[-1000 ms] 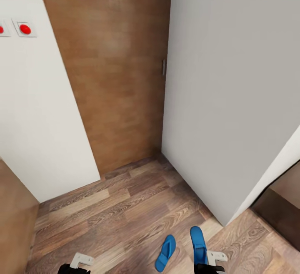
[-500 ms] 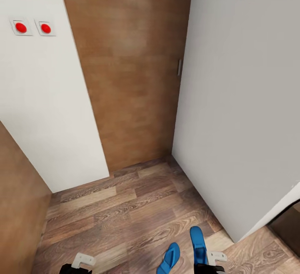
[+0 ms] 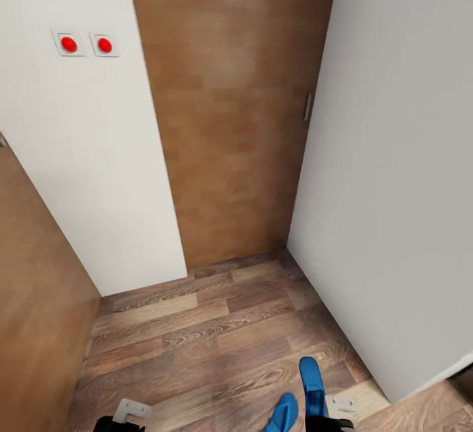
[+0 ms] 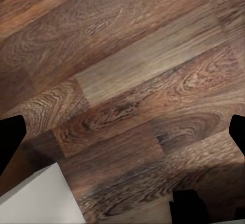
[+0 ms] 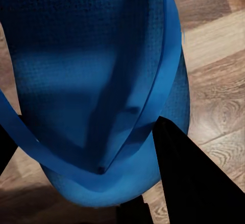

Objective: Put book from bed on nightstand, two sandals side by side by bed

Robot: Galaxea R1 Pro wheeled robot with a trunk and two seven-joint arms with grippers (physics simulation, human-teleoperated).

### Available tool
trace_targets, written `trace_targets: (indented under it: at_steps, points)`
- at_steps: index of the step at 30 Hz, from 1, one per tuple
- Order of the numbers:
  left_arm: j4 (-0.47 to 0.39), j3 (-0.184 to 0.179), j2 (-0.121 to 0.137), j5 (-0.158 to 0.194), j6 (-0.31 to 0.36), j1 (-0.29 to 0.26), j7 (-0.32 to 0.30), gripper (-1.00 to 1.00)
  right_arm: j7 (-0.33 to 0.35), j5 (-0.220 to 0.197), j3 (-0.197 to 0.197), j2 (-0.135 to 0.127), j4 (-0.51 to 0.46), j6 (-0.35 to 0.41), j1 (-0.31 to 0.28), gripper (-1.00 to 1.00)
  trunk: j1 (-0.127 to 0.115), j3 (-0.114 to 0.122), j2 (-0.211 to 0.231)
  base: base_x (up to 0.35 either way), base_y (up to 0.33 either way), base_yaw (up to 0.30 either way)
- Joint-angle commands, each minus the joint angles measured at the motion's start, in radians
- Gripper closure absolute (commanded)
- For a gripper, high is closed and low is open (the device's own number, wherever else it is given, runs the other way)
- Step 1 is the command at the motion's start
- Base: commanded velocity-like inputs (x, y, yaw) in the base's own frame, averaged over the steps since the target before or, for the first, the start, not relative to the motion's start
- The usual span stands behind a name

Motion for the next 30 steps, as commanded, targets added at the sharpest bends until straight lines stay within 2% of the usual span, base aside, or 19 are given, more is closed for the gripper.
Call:
trace_targets:
  at_steps: [1,7,17,30]
  points:
    - [0.000,-0.003,0.000,-0.008,-0.003,-0.001,-0.001,-1.00,-0.002,-0.002,-0.007,0.001,-0.002,0.004,0.000,1.00,0.000,-0.001,0.000,0.119,0.062,0.271]
    - [0.000,-0.003,0.000,-0.008,-0.004,-0.001,-0.001,-1.00,-0.002,-0.002,-0.007,0.001,-0.002,0.003,0.000,1.00,0.000,-0.001,0.000,0.064,0.042,0.162]
    - [0.000,-0.003,0.000,-0.008,-0.004,-0.001,-0.001,-1.00,-0.002,-0.003,-0.007,0.001,0.000,0.003,0.000,1.00,0.000,-0.001,0.000,0.097,0.110,0.015]
    - [0.000,-0.005,0.000,-0.010,-0.005,0.000,-0.001,-1.00,-0.002,-0.002,-0.007,0.001,0.001,0.003,0.000,1.00,0.000,0.005,0.000,0.106,0.054,-0.167]
